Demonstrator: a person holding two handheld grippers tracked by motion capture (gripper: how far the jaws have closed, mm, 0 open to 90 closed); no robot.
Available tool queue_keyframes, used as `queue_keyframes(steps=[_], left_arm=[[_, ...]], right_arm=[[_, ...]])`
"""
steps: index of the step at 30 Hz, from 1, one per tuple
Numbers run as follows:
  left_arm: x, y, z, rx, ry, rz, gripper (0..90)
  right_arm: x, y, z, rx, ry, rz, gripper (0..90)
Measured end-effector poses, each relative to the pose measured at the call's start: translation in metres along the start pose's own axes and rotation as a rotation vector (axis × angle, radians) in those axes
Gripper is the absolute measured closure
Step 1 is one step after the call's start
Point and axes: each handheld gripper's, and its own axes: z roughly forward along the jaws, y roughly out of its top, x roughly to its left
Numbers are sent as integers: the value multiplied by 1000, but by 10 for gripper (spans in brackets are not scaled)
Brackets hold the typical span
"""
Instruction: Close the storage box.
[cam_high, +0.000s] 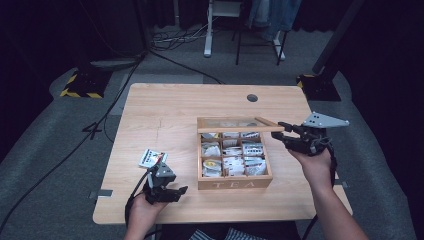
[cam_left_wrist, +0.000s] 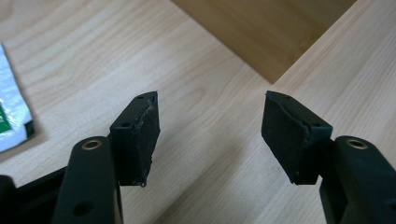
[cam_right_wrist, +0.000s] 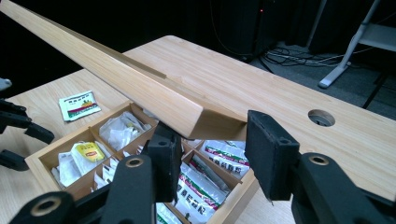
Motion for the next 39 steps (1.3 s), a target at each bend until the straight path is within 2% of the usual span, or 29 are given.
queue_keyframes(steps=[2,6,10,11,12,13,14,19,20,29,39], left_arm=[[0,-1,4,12,3,0,378],[1,-2,5,0,2,4,374],[2,-6,7,-39,10,46,358],[2,-6,7,-39,10,46,349],[2,-9,10,-68,16,76,340],[2,-9,10,-68,16,76,335],[2,-12,12,-96,33,110,330],[1,-12,13,-92,45,130,326],[-1,-11,14,-90,60,139,325],[0,-10,15,-90,58,138,318],[0,-9,15,-89,59,138,317]], right_arm=[[0,0,0,7,0,-4,561],[1,-1,-1,20,6,-6,561],[1,-1,-2,34,14,-10,561],[1,-1,-2,34,14,-10,561],[1,-2,-2,41,17,-10,561],[1,-2,-2,41,17,-10,561],[1,-2,-2,47,19,-10,561],[1,-2,-3,60,22,-16,560],[2,-3,-3,66,25,-16,560],[4,-4,-4,101,26,-35,558],[6,-6,-5,165,40,-44,556]])
